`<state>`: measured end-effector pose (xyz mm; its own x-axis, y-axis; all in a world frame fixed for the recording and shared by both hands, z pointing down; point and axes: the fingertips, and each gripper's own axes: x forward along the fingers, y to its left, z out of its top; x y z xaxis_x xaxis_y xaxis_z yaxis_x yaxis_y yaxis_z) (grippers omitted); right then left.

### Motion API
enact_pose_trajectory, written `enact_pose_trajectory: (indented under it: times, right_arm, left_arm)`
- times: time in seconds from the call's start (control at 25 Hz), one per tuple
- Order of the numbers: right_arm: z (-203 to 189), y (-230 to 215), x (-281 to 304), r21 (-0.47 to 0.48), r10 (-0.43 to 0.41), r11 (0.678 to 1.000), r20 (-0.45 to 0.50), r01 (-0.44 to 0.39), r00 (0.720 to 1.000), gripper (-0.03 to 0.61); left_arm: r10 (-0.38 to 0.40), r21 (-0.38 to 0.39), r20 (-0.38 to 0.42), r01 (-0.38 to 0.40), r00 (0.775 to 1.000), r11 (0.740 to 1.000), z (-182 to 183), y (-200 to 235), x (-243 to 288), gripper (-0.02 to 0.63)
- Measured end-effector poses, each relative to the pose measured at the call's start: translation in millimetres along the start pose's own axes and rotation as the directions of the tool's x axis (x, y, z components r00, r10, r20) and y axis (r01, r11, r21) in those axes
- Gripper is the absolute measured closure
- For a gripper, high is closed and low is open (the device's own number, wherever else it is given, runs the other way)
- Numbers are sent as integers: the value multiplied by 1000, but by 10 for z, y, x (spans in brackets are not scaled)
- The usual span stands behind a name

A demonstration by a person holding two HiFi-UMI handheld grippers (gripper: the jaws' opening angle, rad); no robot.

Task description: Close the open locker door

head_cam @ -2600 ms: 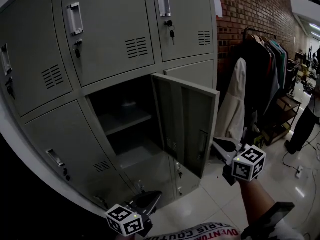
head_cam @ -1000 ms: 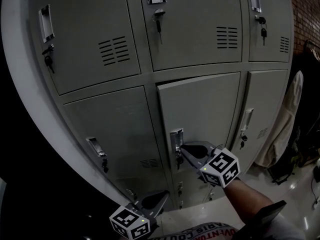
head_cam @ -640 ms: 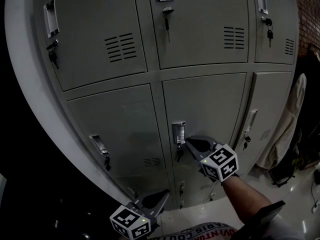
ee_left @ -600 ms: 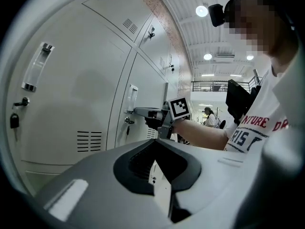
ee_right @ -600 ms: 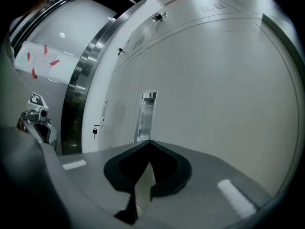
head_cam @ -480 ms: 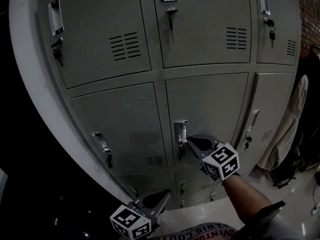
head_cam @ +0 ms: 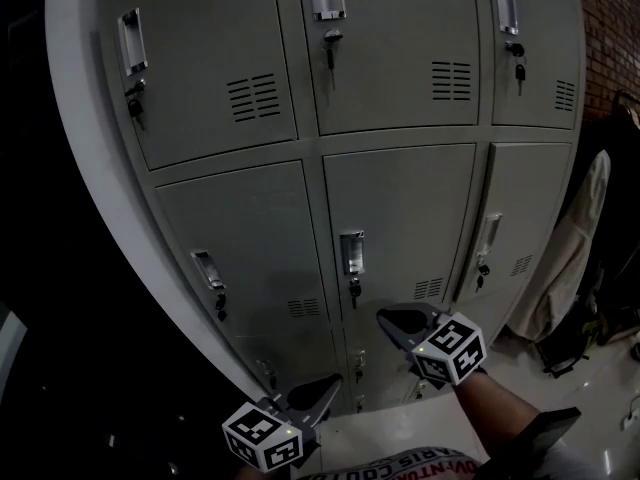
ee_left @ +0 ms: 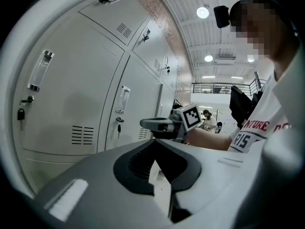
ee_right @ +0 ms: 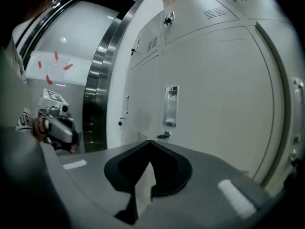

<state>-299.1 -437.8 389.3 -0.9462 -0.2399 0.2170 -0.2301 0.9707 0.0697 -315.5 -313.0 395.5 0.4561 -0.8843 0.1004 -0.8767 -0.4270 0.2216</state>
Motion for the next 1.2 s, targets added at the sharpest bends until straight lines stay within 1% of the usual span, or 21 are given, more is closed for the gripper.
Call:
enact_pose_trajectory:
  times: [0.12,0.24,0.44,0.56,0.64,0.76,0.92,1.0,1.08,1.2]
  right_arm:
    - [-365,460,-494,124,108,987,-18,-105,994,588]
    - [-676,900,-1143,200,155,968,-20,-148,988,584]
    - [-1077,1613,-2398,287,153,945,28,-155,988,584]
    - [-1321,2102,-3104,328,149,932,35,-152,988,584]
    - [-1428,2414,-3508,349,144,925,41,-150,989,584]
    - [-1444,2828,-3969,380,149,911,60,-161,987,584]
    - [-1258,3153,-4386,350,156,919,93,-179,983,584]
    - [-1224,3273,-4506,337,157,924,96,-181,983,584]
    - [-1241,3402,-4599,342,163,921,98,-187,982,584]
    - [-1285,3549,-4684,346,174,918,91,-194,981,584]
  left_arm:
    - [-3,-9,-5,3,1000,1000,-105,-246,-26,609]
    - [-18,-5,-24,18,1000,1000,-285,-682,-66,609]
    - [-33,-15,-32,33,999,999,-776,-1719,-285,609]
    - [-49,-14,-64,48,997,999,-1131,-2465,-520,609]
    - [-51,-8,-76,50,996,999,-1276,-2899,-722,609]
    - [-46,-19,-83,45,995,999,-1383,-3429,-1008,609]
    - [-54,9,-83,54,995,998,-1362,-3967,-1228,609]
    - [-55,15,-80,57,995,998,-1361,-4149,-1322,609]
    - [-56,14,-77,57,995,998,-1391,-4290,-1427,609]
    - [-57,17,-70,59,996,998,-1424,-4415,-1540,609]
